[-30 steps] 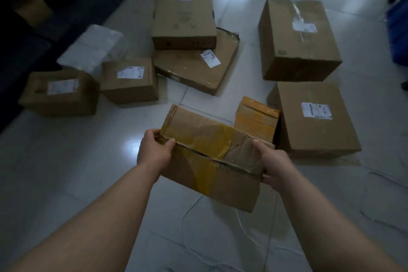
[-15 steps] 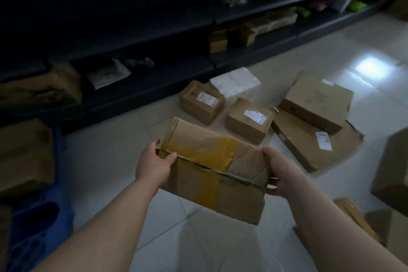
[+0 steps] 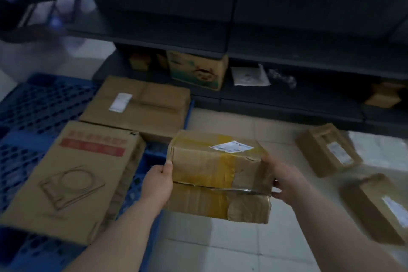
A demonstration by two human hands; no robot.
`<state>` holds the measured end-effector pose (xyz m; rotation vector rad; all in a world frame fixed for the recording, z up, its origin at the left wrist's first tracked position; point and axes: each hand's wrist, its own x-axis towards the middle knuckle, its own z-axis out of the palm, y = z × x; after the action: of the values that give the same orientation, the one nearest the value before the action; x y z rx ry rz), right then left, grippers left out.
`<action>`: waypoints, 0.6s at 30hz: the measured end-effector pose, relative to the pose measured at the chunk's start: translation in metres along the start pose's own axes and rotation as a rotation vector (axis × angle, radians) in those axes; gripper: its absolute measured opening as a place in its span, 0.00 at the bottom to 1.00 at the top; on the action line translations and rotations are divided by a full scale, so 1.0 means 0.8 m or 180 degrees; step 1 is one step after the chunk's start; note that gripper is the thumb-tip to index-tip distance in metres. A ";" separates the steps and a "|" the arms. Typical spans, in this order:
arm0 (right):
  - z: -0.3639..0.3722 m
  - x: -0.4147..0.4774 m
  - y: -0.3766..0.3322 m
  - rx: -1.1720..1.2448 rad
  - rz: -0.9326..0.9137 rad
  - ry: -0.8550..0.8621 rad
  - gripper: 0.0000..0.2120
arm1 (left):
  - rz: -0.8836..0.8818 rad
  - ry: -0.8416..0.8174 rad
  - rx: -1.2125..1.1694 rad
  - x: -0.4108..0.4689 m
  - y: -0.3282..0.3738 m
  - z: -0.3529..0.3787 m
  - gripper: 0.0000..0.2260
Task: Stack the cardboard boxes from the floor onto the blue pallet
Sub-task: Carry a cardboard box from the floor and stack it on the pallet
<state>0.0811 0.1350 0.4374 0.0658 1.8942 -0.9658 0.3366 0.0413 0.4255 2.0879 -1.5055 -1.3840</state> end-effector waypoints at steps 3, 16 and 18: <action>0.073 0.013 -0.021 -0.0381 -0.0081 -0.0214 0.19 | -0.0284 0.0041 -0.0303 0.038 -0.019 -0.046 0.17; 0.272 0.101 -0.037 -0.1494 -0.0112 -0.1075 0.12 | -0.1633 0.0308 -0.1583 0.147 -0.139 -0.085 0.27; 0.290 0.119 -0.038 -0.1650 -0.0105 -0.1240 0.13 | -0.1747 0.0470 -0.1613 0.158 -0.155 -0.071 0.21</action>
<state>0.1878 -0.0680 0.3318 -0.4308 1.7232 -0.4411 0.4628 -0.0259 0.3064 2.2603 -0.4528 -1.5243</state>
